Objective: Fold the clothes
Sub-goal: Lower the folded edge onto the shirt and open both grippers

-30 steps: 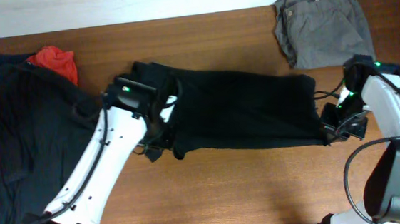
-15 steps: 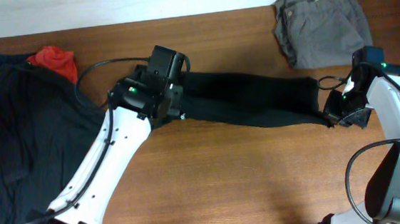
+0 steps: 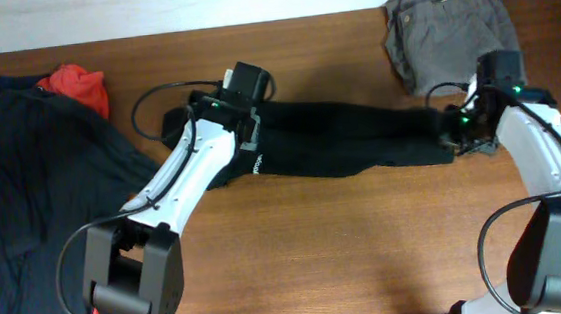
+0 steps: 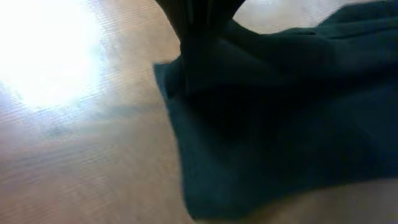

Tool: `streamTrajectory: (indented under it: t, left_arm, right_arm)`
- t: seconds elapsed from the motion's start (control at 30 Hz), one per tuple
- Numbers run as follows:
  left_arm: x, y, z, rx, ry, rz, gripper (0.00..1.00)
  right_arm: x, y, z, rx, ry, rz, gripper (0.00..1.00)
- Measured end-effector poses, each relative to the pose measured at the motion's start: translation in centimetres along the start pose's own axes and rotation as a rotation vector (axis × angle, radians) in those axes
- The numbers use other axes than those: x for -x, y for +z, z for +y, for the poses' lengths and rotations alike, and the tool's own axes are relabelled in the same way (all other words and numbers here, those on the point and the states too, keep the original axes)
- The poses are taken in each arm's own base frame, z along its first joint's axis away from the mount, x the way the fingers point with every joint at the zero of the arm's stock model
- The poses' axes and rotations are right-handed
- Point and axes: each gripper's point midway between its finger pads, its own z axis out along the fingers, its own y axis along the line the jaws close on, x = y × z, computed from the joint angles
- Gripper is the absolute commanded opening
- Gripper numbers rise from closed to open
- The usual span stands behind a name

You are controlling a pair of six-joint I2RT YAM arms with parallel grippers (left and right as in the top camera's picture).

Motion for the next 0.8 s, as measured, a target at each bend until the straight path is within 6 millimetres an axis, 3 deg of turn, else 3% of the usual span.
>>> streamTrajectory:
  t: [0.2, 0.47, 0.5, 0.53, 0.57, 0.67, 0.8]
  left_arm:
    - [1.2, 1.2, 3.2, 0.029, -0.085, -0.029, 0.01]
    - [1.0, 2.6, 3.6, 0.038, -0.098, -0.014, 0.01]
    - [1.1, 2.6, 3.6, 0.039, -0.099, -0.016, 0.08]
    - [1.2, 2.6, 3.6, 0.038, -0.101, -0.022, 0.27]
    - [1.3, 2.6, 3.6, 0.037, -0.104, -0.024, 0.56]
    - [1.3, 2.6, 3.6, 0.038, -0.104, -0.024, 0.96]
    - [1.3, 2.6, 3.7, 0.041, -0.109, -0.024, 0.99]
  right_arm:
    - [0.7, 1.7, 0.2, 0.003, -0.004, -0.007, 0.05]
    - [1.1, 4.4, 0.1, 0.0, -0.004, 0.005, 0.09]
    - [1.3, 4.4, 0.1, 0.001, -0.006, 0.0, 0.16]
    - [1.8, 4.4, 0.3, 0.006, -0.002, -0.019, 0.27]
    - [2.0, 4.4, 0.3, 0.008, -0.005, -0.028, 0.38]
    - [2.3, 4.4, 0.4, 0.011, -0.008, -0.041, 0.61]
    - [2.2, 4.4, 0.4, 0.011, -0.019, -0.036, 0.73]
